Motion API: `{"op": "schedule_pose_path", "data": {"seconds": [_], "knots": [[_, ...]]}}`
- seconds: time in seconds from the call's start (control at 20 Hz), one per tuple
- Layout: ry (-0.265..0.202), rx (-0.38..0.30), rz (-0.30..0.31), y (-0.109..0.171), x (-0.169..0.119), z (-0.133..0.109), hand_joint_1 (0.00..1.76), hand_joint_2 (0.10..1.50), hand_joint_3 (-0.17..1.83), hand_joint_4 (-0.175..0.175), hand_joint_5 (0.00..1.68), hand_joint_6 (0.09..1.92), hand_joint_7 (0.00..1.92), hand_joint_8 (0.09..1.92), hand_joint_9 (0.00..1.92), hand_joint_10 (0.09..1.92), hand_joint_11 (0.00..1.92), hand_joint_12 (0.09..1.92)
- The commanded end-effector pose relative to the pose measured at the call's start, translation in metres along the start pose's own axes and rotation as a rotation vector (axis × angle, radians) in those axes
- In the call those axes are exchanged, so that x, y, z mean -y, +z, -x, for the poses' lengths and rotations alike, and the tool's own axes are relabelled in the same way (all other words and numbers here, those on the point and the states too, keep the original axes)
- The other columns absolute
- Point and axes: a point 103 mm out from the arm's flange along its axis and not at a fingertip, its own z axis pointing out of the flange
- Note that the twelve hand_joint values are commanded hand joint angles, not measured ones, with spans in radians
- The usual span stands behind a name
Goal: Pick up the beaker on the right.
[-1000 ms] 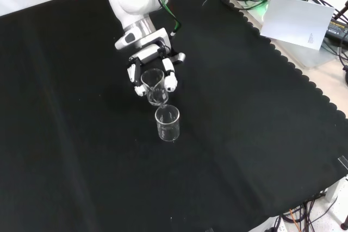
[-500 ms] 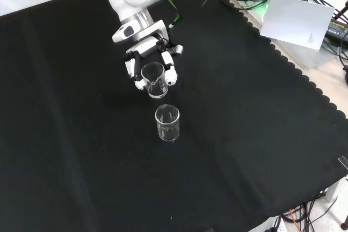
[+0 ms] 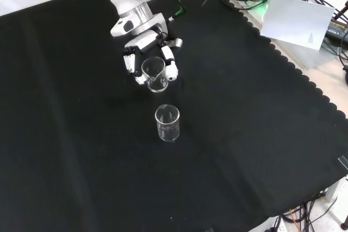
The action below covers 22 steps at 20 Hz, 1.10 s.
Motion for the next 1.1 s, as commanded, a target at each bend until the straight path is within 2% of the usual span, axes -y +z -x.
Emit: {"op": "schedule_pose_path", "data": {"seconds": [0.05,0.75,0.9,1.1], "knots": [[0.001,0.035,-0.028,-0.008,0.005,-0.004,1.16,0.6,0.92,-0.07,1.12,1.06,1.39,1.12,1.43,1.02,1.23,0.85],[-0.012,0.134,-0.091,-0.021,0.011,-0.022,1.15,0.59,0.94,-0.061,1.12,1.08,1.39,1.15,1.43,1.03,1.23,0.87],[-0.013,0.145,-0.108,-0.021,0.011,-0.024,1.15,0.59,0.94,-0.04,1.12,1.09,1.39,1.14,1.43,1.03,1.24,0.87],[-0.013,0.172,-0.123,-0.016,0.006,-0.034,1.14,0.59,0.93,-0.031,1.12,1.08,1.39,1.14,1.44,1.02,1.25,0.86]]}}
